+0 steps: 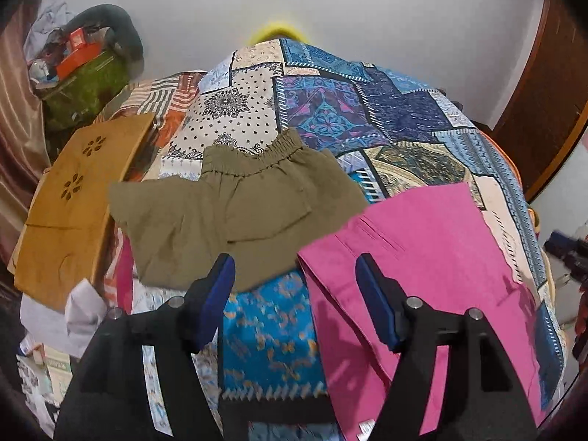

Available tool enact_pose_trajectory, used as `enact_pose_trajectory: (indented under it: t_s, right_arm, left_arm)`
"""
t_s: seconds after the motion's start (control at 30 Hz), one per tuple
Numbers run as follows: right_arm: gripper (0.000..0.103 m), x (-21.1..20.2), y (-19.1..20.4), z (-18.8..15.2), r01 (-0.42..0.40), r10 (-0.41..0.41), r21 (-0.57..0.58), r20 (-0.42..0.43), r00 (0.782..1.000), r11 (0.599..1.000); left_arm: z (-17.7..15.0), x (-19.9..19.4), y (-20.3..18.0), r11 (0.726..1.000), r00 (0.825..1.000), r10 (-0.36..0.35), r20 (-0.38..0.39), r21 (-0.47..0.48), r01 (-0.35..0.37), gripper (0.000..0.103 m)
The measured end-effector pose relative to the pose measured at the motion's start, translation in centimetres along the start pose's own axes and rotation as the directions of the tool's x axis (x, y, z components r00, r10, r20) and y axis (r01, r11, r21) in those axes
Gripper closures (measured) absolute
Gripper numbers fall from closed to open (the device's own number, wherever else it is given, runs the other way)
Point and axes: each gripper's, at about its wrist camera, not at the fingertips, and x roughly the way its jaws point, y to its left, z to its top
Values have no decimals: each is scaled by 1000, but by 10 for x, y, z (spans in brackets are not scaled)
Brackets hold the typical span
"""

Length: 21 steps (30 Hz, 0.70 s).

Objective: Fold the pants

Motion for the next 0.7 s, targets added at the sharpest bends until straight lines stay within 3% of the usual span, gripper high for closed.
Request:
enact_pose_trajectory:
  t_s: [0.1, 0.2, 0.4, 0.6, 0.7]
  right_arm:
    - [48, 3, 2, 20, 2, -2, -3, 62, 998, 1000]
    - [47, 22, 2, 41, -13, 12, 10, 66, 998, 1000]
    - [48, 74, 5, 63, -22, 22, 0, 16, 1000, 1000]
    - [48, 123, 7, 74, -8, 8, -11, -30, 1000, 1000]
    - [48, 144, 8, 78, -6, 6, -11, -58, 998, 1000]
  left_arm:
    - [4, 18, 3, 1000, 1000, -10, -25, -3, 10, 35]
    - [4, 42, 7, 999, 997, -40, -70, -19, 38, 35]
    - [-4, 83, 7, 994, 982, -108, -152, -43, 103, 35]
    - [-12, 119, 5, 980, 954, -194, -228, -85, 179, 35]
    - [-13, 126, 6, 974, 950, -220, -222, -100, 202, 36]
